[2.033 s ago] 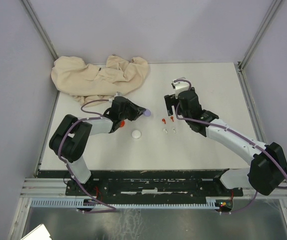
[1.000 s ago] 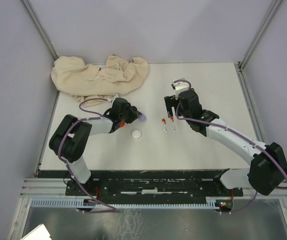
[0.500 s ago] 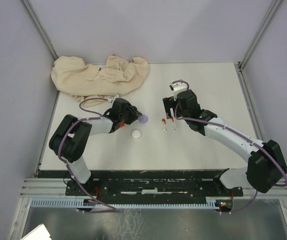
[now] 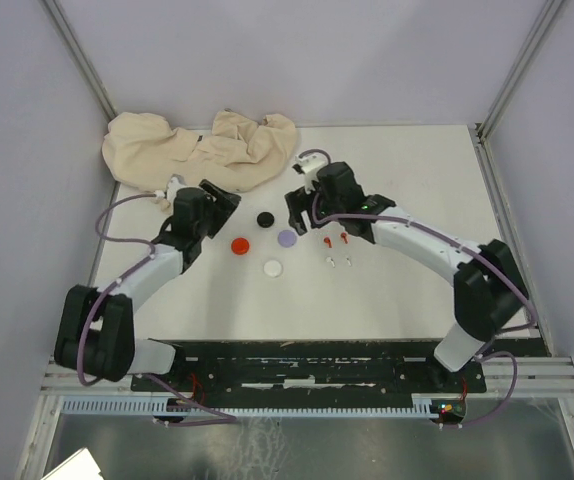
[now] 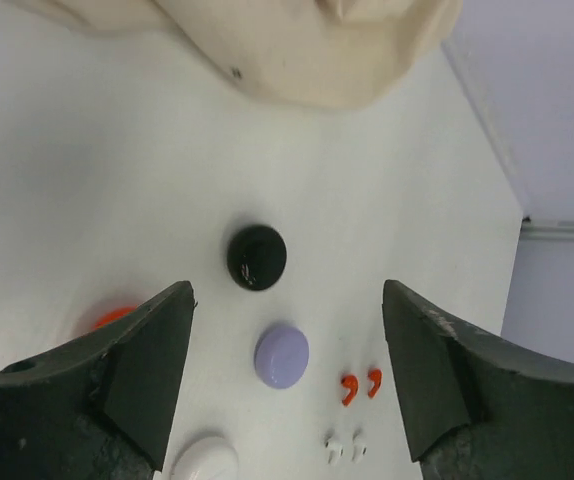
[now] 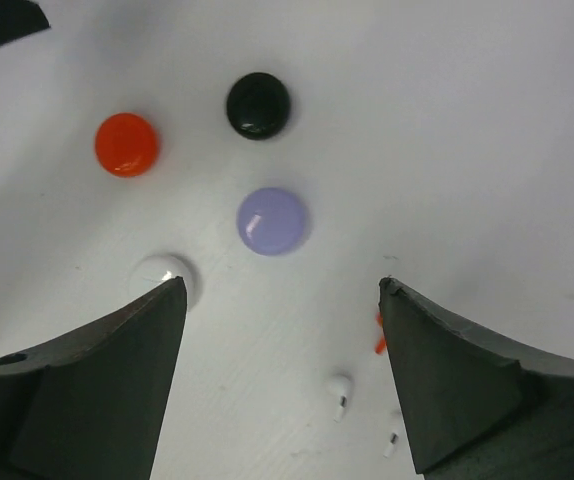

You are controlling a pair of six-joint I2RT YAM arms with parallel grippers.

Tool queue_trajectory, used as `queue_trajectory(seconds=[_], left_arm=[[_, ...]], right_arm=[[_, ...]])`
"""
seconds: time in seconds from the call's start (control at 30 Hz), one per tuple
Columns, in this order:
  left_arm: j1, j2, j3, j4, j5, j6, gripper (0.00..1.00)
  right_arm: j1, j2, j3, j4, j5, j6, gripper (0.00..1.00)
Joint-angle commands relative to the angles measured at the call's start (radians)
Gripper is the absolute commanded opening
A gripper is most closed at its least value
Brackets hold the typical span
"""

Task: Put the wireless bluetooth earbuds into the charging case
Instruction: Pick up the charging case at the center of the board.

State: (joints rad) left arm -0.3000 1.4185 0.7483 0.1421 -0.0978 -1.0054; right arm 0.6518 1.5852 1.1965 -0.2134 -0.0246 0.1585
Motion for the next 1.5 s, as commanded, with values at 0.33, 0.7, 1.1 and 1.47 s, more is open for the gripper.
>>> queue_trajectory(seconds=[0.33, 0.7, 1.1, 1.47], left_arm=[[0.245, -0.174, -0.163, 0.000, 0.116, -0.093, 0.99], [0.293, -0.230, -0.204, -0.028, 0.139, -0.058, 0.99], [0.319, -0.251, -0.223, -0.035, 0.149, -0.068, 1.00], [0.340, -0.242, -0.228, -0.030, 0.173, -0.069, 1.00]], right_arm=[[0.218, 0.501, 0.544, -0.209, -0.116, -0.052, 0.88], [0.248, 0.682, 0.695, -0.246, -0.074, -0.060, 0.88], [0.256, 0.801, 0.820, -0.276, -0.055, -0.062, 0.87], [0.266, 0.839, 0.849, -0.287, -0.048, -0.058, 0.79]])
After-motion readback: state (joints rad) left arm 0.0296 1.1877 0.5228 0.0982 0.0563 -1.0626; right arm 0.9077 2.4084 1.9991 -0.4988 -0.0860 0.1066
